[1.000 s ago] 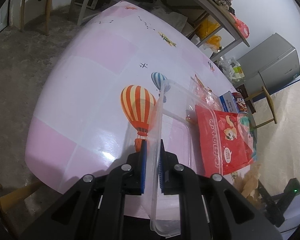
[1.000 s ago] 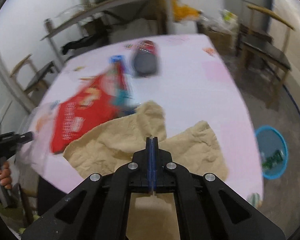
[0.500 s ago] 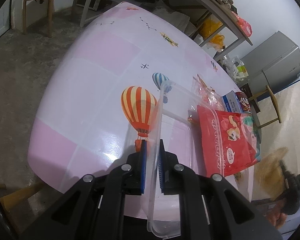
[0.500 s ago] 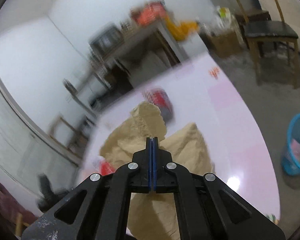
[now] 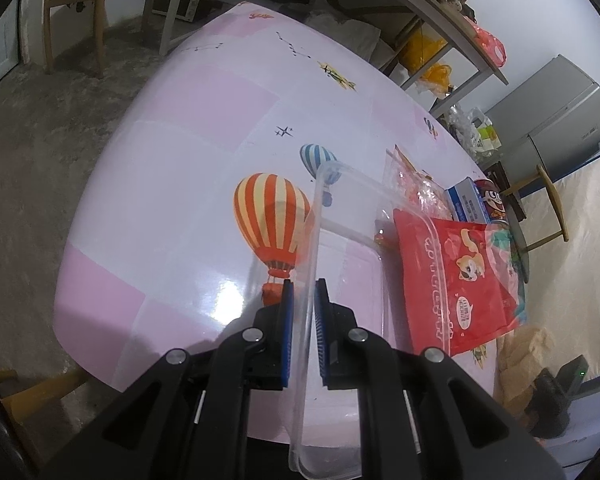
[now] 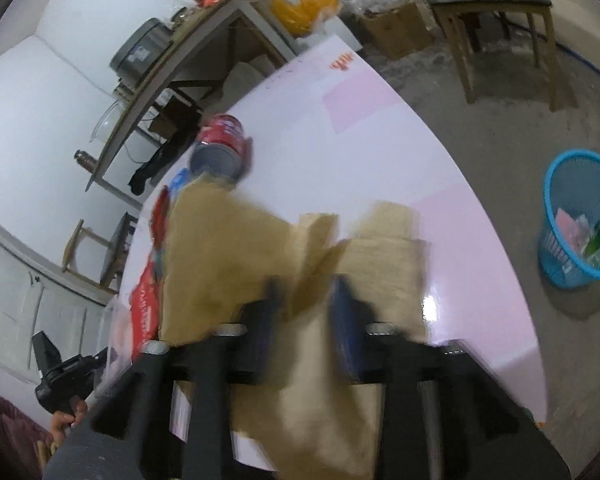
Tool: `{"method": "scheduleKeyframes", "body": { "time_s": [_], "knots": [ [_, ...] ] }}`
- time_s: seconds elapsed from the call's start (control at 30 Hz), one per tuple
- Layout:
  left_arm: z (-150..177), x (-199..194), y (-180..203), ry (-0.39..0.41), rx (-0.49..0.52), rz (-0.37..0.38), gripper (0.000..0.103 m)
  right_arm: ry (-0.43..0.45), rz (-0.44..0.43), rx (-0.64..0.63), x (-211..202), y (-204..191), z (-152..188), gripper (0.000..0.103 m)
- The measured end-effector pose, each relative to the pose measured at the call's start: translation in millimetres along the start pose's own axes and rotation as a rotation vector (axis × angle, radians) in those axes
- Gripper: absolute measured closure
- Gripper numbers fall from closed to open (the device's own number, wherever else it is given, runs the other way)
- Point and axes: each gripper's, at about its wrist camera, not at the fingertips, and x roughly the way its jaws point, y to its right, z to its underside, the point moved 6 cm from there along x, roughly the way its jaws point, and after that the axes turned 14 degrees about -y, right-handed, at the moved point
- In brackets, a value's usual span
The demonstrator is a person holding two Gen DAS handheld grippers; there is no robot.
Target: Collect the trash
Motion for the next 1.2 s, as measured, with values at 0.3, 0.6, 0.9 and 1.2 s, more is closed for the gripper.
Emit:
{"method": "scheduleKeyframes", "body": {
  "time_s": [0.3,0.6,0.9,1.2],
  "knots": [
    [0.4,-1.4,2.1,0.003,0.006,-0.002,0.093,0.010,-0.030,-0.069,-37.7,-15.6,-2.0,0.015],
    [0.2,-2.2,3.3,0.000,0.010,0.003,0.093,-0.163,0.219,-0.160,25.5,-17.2,23.0,0.011],
    [0.6,-1.4,-0.4,-0.006,0.005,0.011,0.093,-0.209,0.499,-0.447,67.4,-55.3,46.4,0.007],
    [1.6,-6.8,0.0,-0.009,0.028,0.046,0.084,-0.154,0.510,-0.332,52.4,-38.4,26.6,0.036]
  ]
}}
